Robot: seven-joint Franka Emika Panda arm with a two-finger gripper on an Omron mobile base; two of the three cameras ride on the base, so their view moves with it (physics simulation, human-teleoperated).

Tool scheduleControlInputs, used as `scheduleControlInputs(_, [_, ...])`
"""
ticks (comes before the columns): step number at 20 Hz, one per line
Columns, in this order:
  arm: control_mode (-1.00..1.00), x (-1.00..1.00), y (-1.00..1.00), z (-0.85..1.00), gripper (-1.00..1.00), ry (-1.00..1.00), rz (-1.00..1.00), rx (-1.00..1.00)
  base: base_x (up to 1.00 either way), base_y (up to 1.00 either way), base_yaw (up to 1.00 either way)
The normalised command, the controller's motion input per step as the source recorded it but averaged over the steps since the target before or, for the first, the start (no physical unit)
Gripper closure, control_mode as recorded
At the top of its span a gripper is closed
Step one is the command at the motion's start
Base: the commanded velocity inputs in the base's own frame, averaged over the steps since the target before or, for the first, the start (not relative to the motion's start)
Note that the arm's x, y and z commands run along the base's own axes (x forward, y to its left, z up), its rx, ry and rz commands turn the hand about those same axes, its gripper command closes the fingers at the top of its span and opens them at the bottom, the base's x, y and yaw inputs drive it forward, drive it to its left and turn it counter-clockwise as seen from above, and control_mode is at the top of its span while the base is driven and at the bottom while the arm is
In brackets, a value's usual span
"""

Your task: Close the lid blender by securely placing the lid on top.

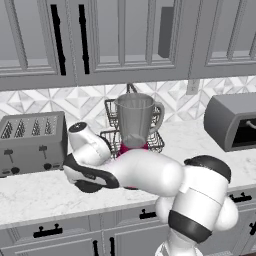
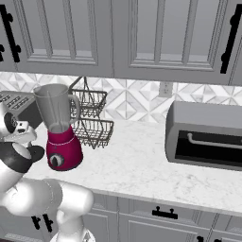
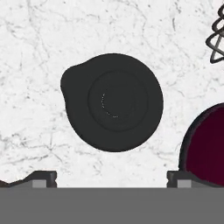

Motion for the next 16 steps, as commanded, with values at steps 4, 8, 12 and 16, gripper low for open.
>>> scheduleControlInputs(4, [-1.00, 0.23, 0.04, -0.56, -1.00, -0.06, 0.00, 0.00, 0.00, 0.00, 0.00])
scheduleControlInputs(8, [-1.00, 0.22, 0.00, -0.38, -1.00, 0.00, -0.01, 0.00, 0.00, 0.00, 0.00])
scheduleControlInputs(12, [-1.00, 0.17, 0.00, -0.39, -1.00, 0.00, -0.04, 0.00, 0.00, 0.00, 0.00])
scheduleControlInputs(16, [-1.00, 0.17, 0.00, -0.36, -1.00, 0.00, -0.04, 0.00, 0.00, 0.00, 0.00])
